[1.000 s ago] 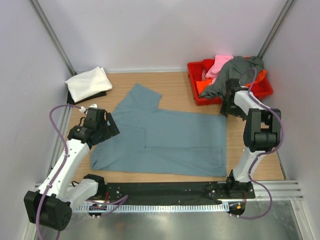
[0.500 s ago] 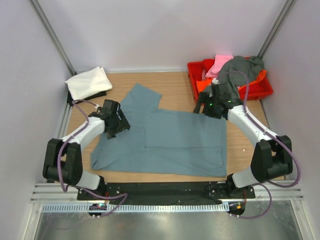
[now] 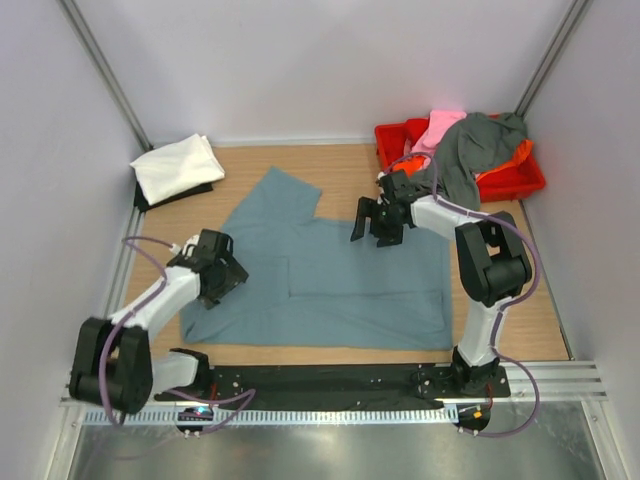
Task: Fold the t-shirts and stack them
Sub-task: Fold the tshirt
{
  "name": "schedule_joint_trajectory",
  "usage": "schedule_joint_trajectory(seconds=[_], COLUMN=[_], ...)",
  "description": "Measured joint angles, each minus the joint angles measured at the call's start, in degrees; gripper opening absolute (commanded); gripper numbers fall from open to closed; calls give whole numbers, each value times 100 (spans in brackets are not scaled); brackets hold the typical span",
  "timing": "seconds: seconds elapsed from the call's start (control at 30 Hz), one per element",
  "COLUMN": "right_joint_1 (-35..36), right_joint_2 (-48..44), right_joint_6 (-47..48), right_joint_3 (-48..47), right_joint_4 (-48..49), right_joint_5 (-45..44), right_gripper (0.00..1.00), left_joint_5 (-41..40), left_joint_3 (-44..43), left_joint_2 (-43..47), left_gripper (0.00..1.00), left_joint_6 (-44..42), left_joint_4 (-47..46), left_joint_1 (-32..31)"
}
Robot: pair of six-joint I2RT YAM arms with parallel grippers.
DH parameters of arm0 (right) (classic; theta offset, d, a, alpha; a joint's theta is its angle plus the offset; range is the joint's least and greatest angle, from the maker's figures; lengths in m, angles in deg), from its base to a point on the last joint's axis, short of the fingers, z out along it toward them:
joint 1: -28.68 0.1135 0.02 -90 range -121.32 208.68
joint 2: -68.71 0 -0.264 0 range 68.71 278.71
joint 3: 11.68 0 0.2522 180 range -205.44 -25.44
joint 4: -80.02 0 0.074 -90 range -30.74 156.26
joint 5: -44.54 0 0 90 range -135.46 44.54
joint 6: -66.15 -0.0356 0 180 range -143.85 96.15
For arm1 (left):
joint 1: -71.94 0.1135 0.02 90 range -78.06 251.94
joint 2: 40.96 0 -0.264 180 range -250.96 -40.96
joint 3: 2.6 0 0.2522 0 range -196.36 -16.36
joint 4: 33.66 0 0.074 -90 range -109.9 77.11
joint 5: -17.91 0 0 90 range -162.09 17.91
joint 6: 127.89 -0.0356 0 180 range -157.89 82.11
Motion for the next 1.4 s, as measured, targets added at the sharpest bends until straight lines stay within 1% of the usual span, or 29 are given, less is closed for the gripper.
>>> schedule_joint_trajectory(seconds=[0.1,0.23,0.43,0.5,0.57,0.63,0.67,0.73,0.77,0.83,0.87,0.9,0.93,0.97,1.0,1.1,1.2,1.27,1.33,1.4], right_joint_1=[7,61,192,225,262,299,304,299,295,293,313,372,466,586,767,1169,1252,1252,1252,1252], right_joint_2=[282,575,964,940,817,389,68,-861,-1266,-2317,-2837,-3355,-3757,-4035,-4210,-4280,-4422,-4666,-4835,-4817], right_joint_6=[17,70,293,345,376,295,243,68,2,-162,-240,-334,-411,-485,-527,-608,-645,-656,-656,-656], right_joint_3=[-332,-699,-1305,-1314,-1189,-704,-356,455,776,1534,1954,2374,2736,3060,3348,4166,4819,5053,5123,5121], right_joint_4=[28,55,-85,-151,-201,-243,-295,-369,-332,-74,258,549,817,1099,1357,2197,2597,2787,3036,3344], right_joint_5=[133,280,269,105,-245,-800,-1064,-1480,-1526,-1550,-1469,-1370,-1303,-1259,-1259,-1167,-1010,-975,-938,-883], right_gripper=[85,85,85,87,88,90,90,91,91,92,91,91,91,91,91,90,92,92,92,91], left_joint_5=[-177,-365,-439,-463,-479,-457,-444,-422,-380,-129,15,186,367,562,708,1259,1641,1786,1864,1895], left_joint_3=[577,857,776,562,236,-398,-752,-1585,-1902,-2771,-3187,-3659,-4177,-4778,-5209,-6992,-8915,-10091,-10546,-10544], left_joint_2=[1110,2090,2592,2675,2636,2192,1923,1185,857,-170,-695,-1003,-1803,-2402,-2820,-4468,-6041,-6975,-7453,-7663], left_gripper=[81,81,82,86,90,93,93,93,93,91,90,89,88,87,87,87,88,90,91,91], left_joint_6=[343,610,697,564,319,-63,-245,-610,-756,-1104,-1270,-1414,-1587,-1781,-1915,-2415,-2828,-2999,-3104,-3161], left_joint_4=[367,839,1414,1480,1314,1056,925,568,354,-31,-278,-387,-494,-586,-673,-656,-177,125,243,356], left_joint_1=[0,2,2,4,4,4,7,15,28,109,164,195,269,315,343,442,531,599,660,728])
